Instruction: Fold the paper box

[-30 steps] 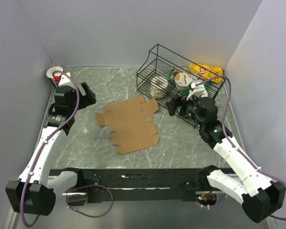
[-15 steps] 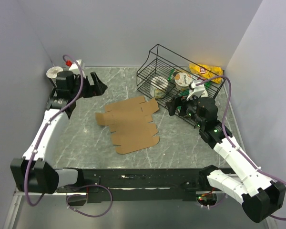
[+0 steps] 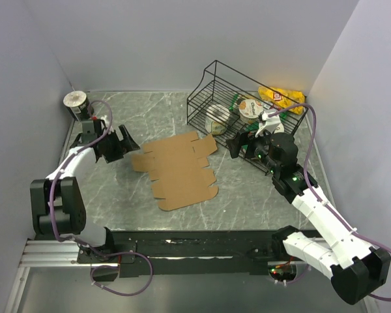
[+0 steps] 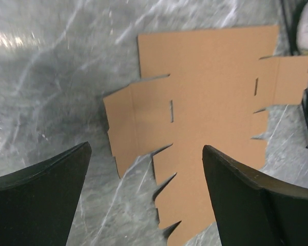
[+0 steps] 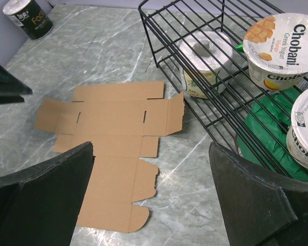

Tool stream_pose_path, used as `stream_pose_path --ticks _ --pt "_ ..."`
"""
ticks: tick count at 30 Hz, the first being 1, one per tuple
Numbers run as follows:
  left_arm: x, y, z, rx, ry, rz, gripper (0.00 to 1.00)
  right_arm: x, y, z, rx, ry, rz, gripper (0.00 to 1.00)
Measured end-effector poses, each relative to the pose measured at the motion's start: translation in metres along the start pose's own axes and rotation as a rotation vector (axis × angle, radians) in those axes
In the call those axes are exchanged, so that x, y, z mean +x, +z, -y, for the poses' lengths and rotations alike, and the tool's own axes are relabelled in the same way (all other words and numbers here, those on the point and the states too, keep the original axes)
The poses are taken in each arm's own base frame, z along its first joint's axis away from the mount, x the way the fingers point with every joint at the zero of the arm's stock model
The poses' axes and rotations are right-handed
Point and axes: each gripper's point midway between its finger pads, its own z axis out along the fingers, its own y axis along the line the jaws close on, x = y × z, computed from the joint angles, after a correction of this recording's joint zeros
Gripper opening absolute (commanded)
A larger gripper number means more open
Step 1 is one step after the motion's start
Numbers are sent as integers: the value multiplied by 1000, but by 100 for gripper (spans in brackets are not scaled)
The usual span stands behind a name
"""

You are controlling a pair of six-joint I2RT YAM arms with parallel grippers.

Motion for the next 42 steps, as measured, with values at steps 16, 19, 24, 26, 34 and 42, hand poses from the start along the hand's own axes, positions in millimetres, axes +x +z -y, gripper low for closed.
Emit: stream_pose_path --ticks 16,19,24,26,34,42 --pt "51 40 -9 -3 -12 -191 42 -1 0 -1 -8 -5 4 100" --pt "56 43 -9 -1 8 -205 37 -1 1 -1 -8 -5 3 100" --pt "64 49 -13 -13 22 -233 17 -1 1 -1 -8 -5 3 100" --pt "68 50 -12 -11 40 -248 9 -1 1 -1 -9 -9 3 100" --pt "70 38 17 51 251 -229 1 -1 3 -15 -95 -58 4 100" --pt "21 -50 86 238 600 112 1 -1 4 -72 -453 -167 -49 100"
